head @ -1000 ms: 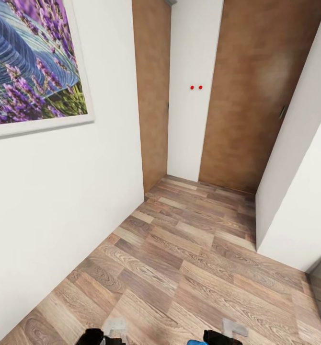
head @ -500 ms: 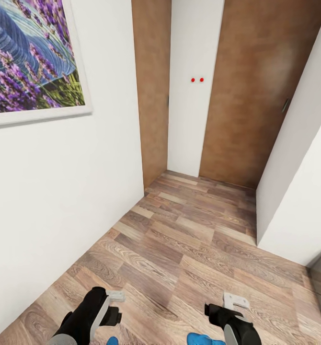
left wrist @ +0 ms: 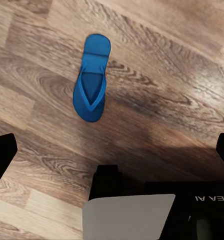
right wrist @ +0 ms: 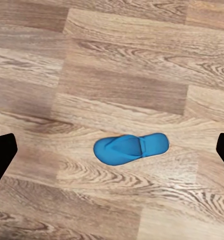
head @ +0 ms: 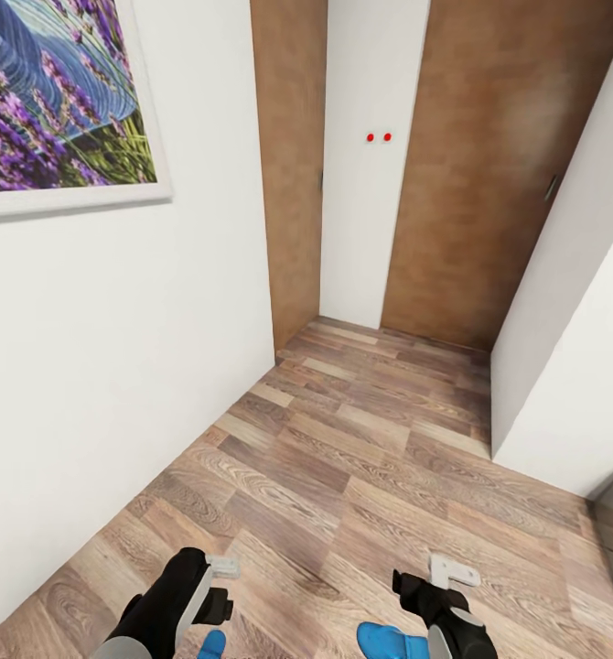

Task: In the bedroom, move the book from the bed onto either nightstand, and place the two sandals side by side next to the bed.

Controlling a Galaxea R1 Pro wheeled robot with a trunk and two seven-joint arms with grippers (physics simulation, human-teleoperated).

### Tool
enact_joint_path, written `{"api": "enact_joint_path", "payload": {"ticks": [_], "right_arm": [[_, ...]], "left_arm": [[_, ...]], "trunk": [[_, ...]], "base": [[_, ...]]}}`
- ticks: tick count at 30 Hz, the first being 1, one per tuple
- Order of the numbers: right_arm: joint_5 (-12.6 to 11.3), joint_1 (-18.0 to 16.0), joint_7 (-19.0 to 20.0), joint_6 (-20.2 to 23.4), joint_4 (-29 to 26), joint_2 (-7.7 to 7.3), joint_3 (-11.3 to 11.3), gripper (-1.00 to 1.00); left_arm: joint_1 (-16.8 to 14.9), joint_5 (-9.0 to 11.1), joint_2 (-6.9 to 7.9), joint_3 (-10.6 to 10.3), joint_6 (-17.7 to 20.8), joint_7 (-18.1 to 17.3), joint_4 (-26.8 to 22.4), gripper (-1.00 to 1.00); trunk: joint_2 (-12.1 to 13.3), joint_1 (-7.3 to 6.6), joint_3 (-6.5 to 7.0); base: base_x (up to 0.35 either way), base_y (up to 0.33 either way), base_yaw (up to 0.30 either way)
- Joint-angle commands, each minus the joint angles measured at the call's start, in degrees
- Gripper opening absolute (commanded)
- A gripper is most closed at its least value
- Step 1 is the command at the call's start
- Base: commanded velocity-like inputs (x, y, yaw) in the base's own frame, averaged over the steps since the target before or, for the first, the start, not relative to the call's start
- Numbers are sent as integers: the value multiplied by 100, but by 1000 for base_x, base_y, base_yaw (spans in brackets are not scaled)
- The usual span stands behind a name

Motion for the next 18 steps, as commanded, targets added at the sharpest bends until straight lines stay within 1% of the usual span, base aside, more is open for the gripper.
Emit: {"api": "enact_joint_path", "payload": {"ticks": [1, 12, 16, 17, 18], "right_arm": [[-60, -3, -44, -3, -27, 2, 3, 100], [-75, -3, -41, -25, -302, 5, 2, 100], [-78, -3, -41, -18, -330, 5, 2, 100], [-77, -3, -41, 0, -356, 5, 4, 100], [-75, -3, -43, 14, -384, 5, 5, 100]], "left_arm": [[-3, -47, 1, -3, 27, -9, -6, 100], [-2, -54, 40, -30, 11, -6, -5, 100], [5, -58, 67, -35, -245, -11, 86, 100], [6, -60, 87, -36, -447, -16, 188, 100], [7, -60, 95, -37, -555, -19, 249, 100]], "trunk": [[-44, 22, -33], [-485, 264, -332], [-646, 351, -441], [-686, 373, -468], [-726, 395, -495]], "base": [[0, 0, 0], [0, 0, 0], [0, 0, 0], [0, 0, 0], [0, 0, 0]]}}
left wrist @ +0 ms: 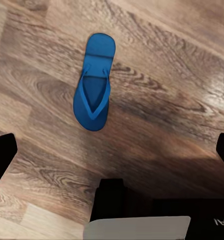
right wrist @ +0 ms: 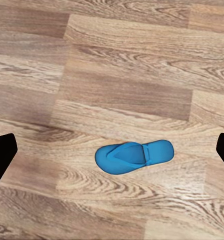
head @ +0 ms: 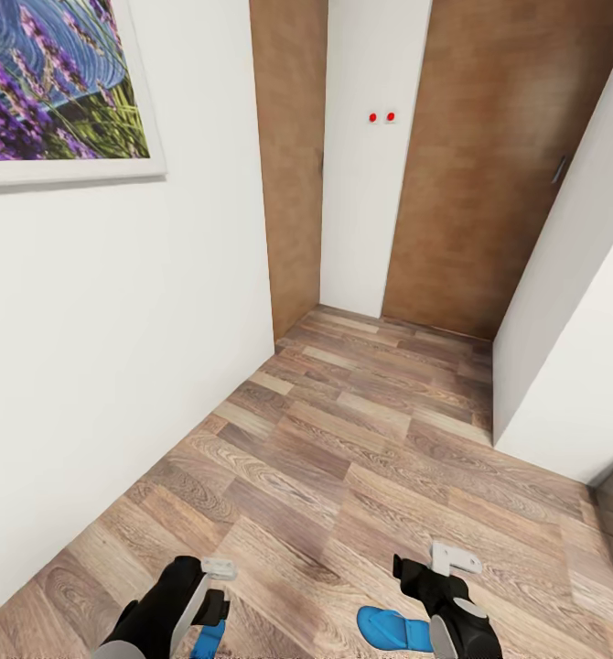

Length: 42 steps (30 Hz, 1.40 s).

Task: In the bedroom, move the book from the bed onto either nightstand, and place the two sandals side by side next to the bed.

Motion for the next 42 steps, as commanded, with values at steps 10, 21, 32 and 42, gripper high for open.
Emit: {"api": "enact_joint_path", "payload": {"ticks": [10, 21, 32, 42], "right_arm": [[-42, 5, -90, 1098, -901, 5, 9, 100], [-30, -192, -288, 2156, -1156, 35, 5, 100], [-103, -635, -947, 2351, -1185, 53, 230, 100], [-115, -653, -985, 2357, -1252, 53, 416, 100]], "left_arm": [[0, -32, 191, 4, -649, -75, 461, 100], [0, 24, 385, 17, -1095, -98, 502, 100], [0, 51, 425, 37, -1486, -396, 519, 100], [0, -18, 408, -67, -2282, -570, 785, 100]], "trunk": [[-405, 220, -277], [-846, 461, -576], [-1287, 703, -874], [-1688, 922, -1146]], "base": [[0, 0, 0], [0, 0, 0], [0, 0, 0], [0, 0, 0]]}}
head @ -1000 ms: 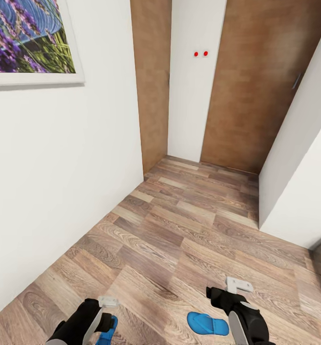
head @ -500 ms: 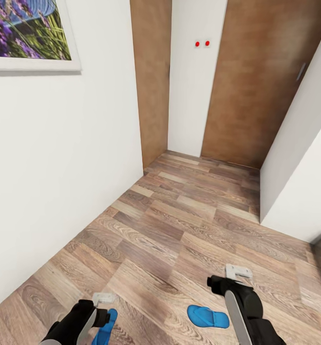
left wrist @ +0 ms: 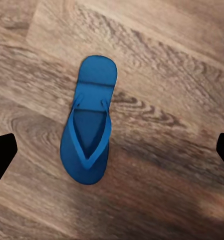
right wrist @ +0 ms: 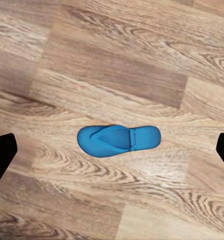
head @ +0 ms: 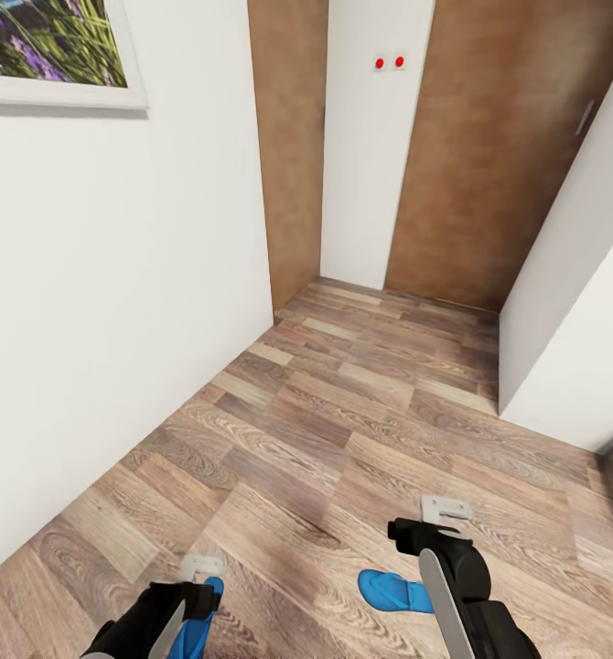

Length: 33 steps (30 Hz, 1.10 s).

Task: In the bedroom, move the book from the bed onto either nightstand, and place the two sandals side by side next to the bed.

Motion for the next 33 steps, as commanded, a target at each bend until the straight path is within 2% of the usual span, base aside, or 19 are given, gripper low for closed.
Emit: {"api": "enact_joint_path", "payload": {"ticks": [1, 3, 13, 19, 25, 26, 27, 30, 31, 33], "right_arm": [[-59, -4, -60, 12, -7, 0, 5, 100], [-59, -4, -60, 12, -12, 0, 3, 100], [-59, -4, -60, -116, -15, -11, 2, 100], [-59, -4, -60, -142, -15, -23, 3, 100], [-59, -4, -60, -146, -15, -26, 9, 100], [-59, -4, -60, -146, -15, -26, 10, 100], [-59, -4, -60, -137, -15, -27, 16, 100], [-59, -4, -60, -128, -15, -27, 18, 100], [-59, -4, -60, -124, -15, -27, 19, 100], [-59, -4, -60, -120, -15, -27, 20, 100]], "left_arm": [[0, -45, 3, -13, -15, -6, -5, 100], [0, -47, 0, -26, -169, -5, 35, 100], [0, -64, 14, -67, -405, -3, 103, 100], [0, -71, 8, -183, -704, -1, 349, 100], [0, -84, 22, -235, -786, -1, 400, 100], [0, -87, 38, -239, -792, -1, 401, 100], [0, -77, 188, -247, -796, -7, 385, 100], [0, -70, 312, -287, -797, -26, 367, 100], [0, -68, 397, -414, -799, -114, 355, 100], [0, -66, 449, -543, -811, -239, 334, 100]], "trunk": [[-44, 22, -33], [-124, 66, -87], [-525, 285, -358], [-766, 417, -521], [-1006, 549, -684], [-1046, 571, -711], [-1087, 593, -738], [-1207, 659, -819], [-1247, 681, -847], [-1327, 724, -901]], "base": [[0, 0, 0], [0, 0, 0], [0, 0, 0], [0, 0, 0], [0, 0, 0], [0, 0, 0], [0, 0, 0], [0, 0, 0], [0, 0, 0], [0, 0, 0]]}}
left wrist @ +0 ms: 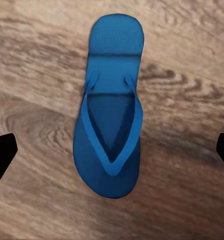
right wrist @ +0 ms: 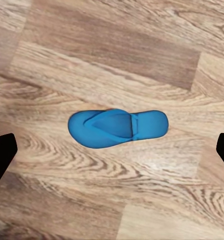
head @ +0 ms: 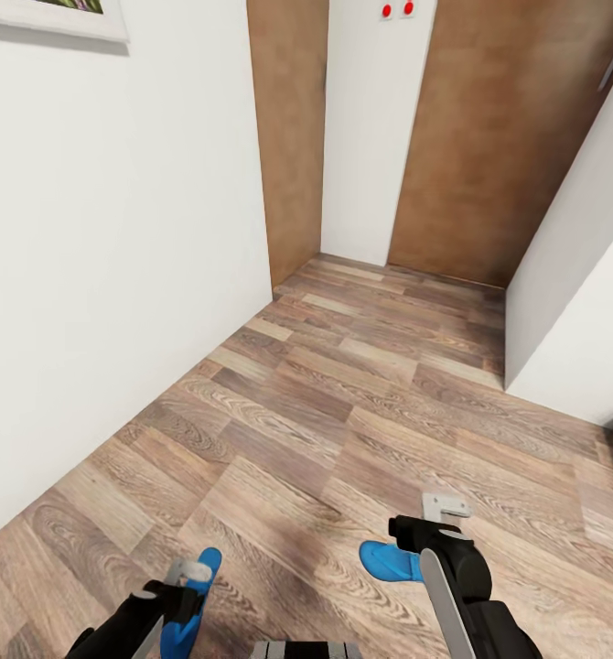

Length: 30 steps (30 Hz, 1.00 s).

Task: In the bedroom, move the book from the bed onto either nightstand, and place the two sandals side by side next to the bed.

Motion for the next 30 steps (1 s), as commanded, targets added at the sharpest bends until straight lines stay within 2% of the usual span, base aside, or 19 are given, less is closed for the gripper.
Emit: {"api": "enact_joint_path", "payload": {"ticks": [1, 7, 19, 24, 30], "right_arm": [[-59, -4, -59, 12, -5, 0, 5, 100], [-59, -4, -59, 14, -5, -3, 6, 100], [-59, -4, -59, 21, -5, -9, 6, 100], [-59, -4, -59, 18, -5, -9, 6, 100], [-59, -4, -56, -11, -5, -9, 7, 100]], "left_arm": [[0, -47, 16, -45, 20, -51, -24, 100], [0, -41, 59, -129, -212, -156, -66, 100], [0, -13, 77, -135, -384, -173, -75, 100], [0, 37, 219, -116, -574, -178, -62, 100], [0, 60, 263, -108, -612, -172, -61, 100]], "trunk": [[-44, 21, -32], [-284, 153, -195], [-300, 184, -571], [-307, 197, -728], [-315, 212, -916]], "base": [[0, 0, 0], [0, 0, 0], [0, 0, 0], [0, 0, 0], [0, 0, 0]]}}
